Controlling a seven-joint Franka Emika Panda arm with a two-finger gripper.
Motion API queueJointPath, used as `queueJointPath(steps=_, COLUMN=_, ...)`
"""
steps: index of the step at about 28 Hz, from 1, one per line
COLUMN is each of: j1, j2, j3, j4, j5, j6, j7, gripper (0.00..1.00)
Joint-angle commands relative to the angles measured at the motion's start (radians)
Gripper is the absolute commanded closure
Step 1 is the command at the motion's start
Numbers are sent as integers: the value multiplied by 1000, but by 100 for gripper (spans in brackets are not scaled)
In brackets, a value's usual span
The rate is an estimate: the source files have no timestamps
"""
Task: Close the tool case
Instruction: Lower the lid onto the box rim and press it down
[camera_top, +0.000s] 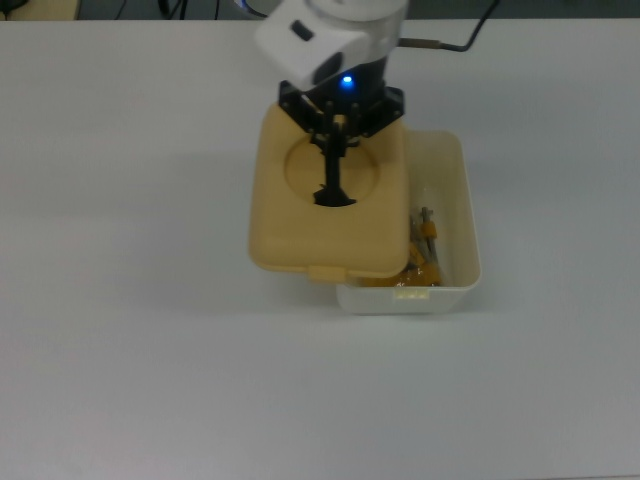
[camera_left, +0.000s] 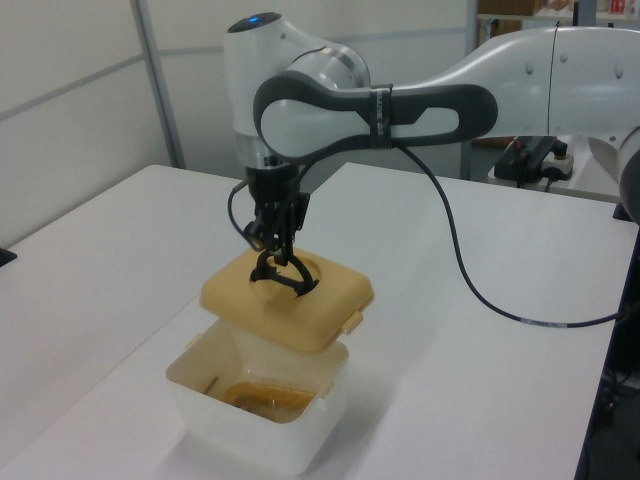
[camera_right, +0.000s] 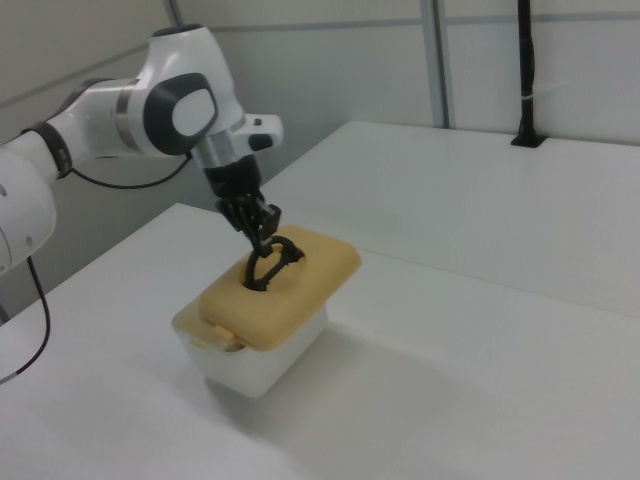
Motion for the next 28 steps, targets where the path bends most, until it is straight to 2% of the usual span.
queueJointPath(steps=1, j1=45, j2=0, j3=-4, j4=3, j5=-21, j6=-16, j7=26, gripper=100)
queueJointPath(steps=13, j1=104, j2=35, j3=-4, j4=0, j5=-62, j6=-12, j7=60, gripper=100)
queueJointPath(steps=25, j1=137, j2=46, j3=0, j4=-1, j5=-76, j6=-9, j7=102, gripper=100)
queueJointPath(steps=28, j1=137, j2=61, j3=12, j4=0, j5=-84, j6=-9, j7=120, gripper=100)
